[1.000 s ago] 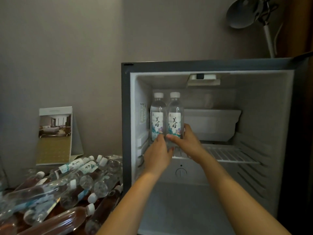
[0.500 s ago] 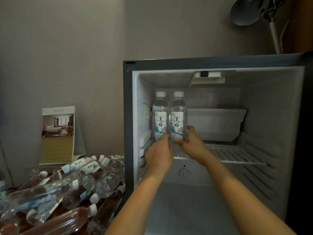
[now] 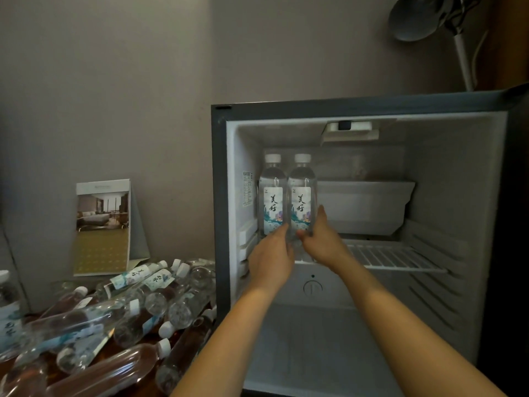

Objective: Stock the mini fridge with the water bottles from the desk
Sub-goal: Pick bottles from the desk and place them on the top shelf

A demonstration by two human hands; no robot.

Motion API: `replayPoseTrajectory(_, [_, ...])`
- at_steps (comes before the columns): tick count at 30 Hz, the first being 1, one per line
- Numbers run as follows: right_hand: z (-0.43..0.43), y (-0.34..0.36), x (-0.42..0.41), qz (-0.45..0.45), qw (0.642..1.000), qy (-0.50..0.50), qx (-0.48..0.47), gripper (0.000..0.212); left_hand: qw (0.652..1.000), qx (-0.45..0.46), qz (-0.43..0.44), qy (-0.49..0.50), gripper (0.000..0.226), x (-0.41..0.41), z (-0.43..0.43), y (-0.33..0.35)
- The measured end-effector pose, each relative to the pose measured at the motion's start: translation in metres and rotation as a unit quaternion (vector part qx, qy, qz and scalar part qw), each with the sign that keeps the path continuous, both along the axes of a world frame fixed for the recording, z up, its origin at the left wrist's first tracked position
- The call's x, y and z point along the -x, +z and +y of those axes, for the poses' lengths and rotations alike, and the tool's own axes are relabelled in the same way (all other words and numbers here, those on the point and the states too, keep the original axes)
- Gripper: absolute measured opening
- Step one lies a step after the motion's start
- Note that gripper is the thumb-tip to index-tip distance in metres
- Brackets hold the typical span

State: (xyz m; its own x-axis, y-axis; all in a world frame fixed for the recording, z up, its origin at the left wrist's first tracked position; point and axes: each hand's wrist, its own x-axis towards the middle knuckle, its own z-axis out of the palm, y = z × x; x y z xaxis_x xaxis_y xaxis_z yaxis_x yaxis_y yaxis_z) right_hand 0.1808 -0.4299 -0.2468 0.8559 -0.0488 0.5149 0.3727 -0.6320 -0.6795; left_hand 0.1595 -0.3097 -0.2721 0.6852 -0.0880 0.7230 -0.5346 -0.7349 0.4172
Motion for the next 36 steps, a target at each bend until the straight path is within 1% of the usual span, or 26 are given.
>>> replayPoseTrajectory(2, [0.002, 0.000, 0.004, -0.053, 0.998, -0.024, -0.009, 0.066, 0.998, 0.013, -0.011, -0.057, 0.041, 0.006, 0.006, -0.004])
replayPoseTrajectory(3, [0.003, -0.002, 0.005, -0.099, 0.994, -0.043, -0.013, 0.063, 0.996, 0.018, -0.027, -0.081, 0.039, 0.011, 0.010, -0.007])
replayPoseTrajectory(4, [0.006, -0.004, 0.013, -0.144, 0.987, -0.063, -0.019, 0.059, 0.994, 0.016, -0.053, -0.095, 0.035, 0.018, 0.016, -0.010])
replayPoseTrajectory(6, [0.016, -0.012, 0.034, -0.244, 0.966, -0.085, -0.028, 0.044, 0.985, 0.013, -0.137, -0.101, 0.026, 0.033, 0.032, -0.017])
replayPoseTrajectory(8, [0.034, -0.020, 0.060, -0.323, 0.943, -0.079, -0.036, 0.030, 0.972, 0.029, -0.213, -0.091, 0.023, 0.050, 0.052, -0.024])
replayPoseTrajectory(9, [0.044, -0.027, 0.069, -0.344, 0.936, -0.058, -0.039, 0.025, 0.968, 0.042, -0.235, -0.081, 0.022, 0.057, 0.063, -0.028])
replayPoseTrajectory(10, [0.056, -0.033, 0.080, -0.346, 0.937, -0.028, -0.038, 0.021, 0.965, 0.058, -0.245, -0.069, 0.021, 0.063, 0.075, -0.032])
replayPoseTrajectory(12, [0.081, -0.049, 0.095, -0.318, 0.947, 0.045, -0.017, 0.018, 0.967, 0.097, -0.232, -0.035, 0.023, 0.071, 0.100, -0.041])
replayPoseTrajectory(13, [0.094, -0.060, 0.101, -0.298, 0.951, 0.081, -0.004, 0.019, 0.970, 0.116, -0.214, -0.015, 0.023, 0.072, 0.113, -0.047])
replayPoseTrajectory(15, [0.120, -0.084, 0.109, -0.245, 0.959, 0.137, 0.025, 0.023, 0.978, 0.147, -0.145, 0.033, 0.018, 0.070, 0.138, -0.064])
replayPoseTrajectory(17, [0.144, -0.109, 0.112, -0.165, 0.969, 0.169, 0.068, 0.022, 0.981, 0.169, -0.048, 0.078, 0.017, 0.065, 0.160, -0.084])
replayPoseTrajectory(19, [0.165, -0.130, 0.108, -0.062, 0.978, 0.168, 0.110, 0.023, 0.978, 0.172, 0.036, 0.112, 0.017, 0.060, 0.178, -0.104])
replayPoseTrajectory(21, [0.181, -0.144, 0.102, 0.039, 0.980, 0.152, 0.123, 0.029, 0.972, 0.156, 0.114, 0.131, 0.017, 0.055, 0.191, -0.127])
replayPoseTrajectory(23, [0.192, -0.155, 0.094, 0.111, 0.979, 0.134, 0.110, 0.035, 0.964, 0.137, 0.190, 0.123, 0.021, 0.052, 0.199, -0.149])
replayPoseTrajectory(25, [0.200, -0.166, 0.087, 0.150, 0.982, 0.100, 0.057, 0.038, 0.961, 0.098, 0.243, 0.088, 0.027, 0.048, 0.202, -0.168])
replayPoseTrajectory(27, [0.204, -0.175, 0.083, 0.155, 0.986, 0.054, -0.001, 0.040, 0.958, 0.079, 0.270, 0.054, 0.036, 0.045, 0.201, -0.178])
replayPoseTrajectory(29, [0.205, -0.183, 0.081, 0.141, 0.989, 0.022, -0.041, 0.040, 0.951, 0.100, 0.290, 0.030, 0.052, 0.042, 0.201, -0.184])
replayPoseTrajectory(31, [0.203, -0.191, 0.080, 0.135, 0.987, 0.017, -0.089, 0.040, 0.949, 0.099, 0.298, 0.027, 0.072, 0.040, 0.199, -0.191])
replayPoseTrajectory(32, [0.201, -0.194, 0.079, 0.137, 0.984, 0.024, -0.114, 0.040, 0.951, 0.096, 0.290, 0.037, 0.076, 0.040, 0.197, -0.195])
replayPoseTrajectory(36, [0.198, -0.200, 0.073, 0.149, 0.973, 0.052, -0.167, 0.036, 0.966, 0.090, 0.223, 0.096, 0.064, 0.038, 0.193, -0.199])
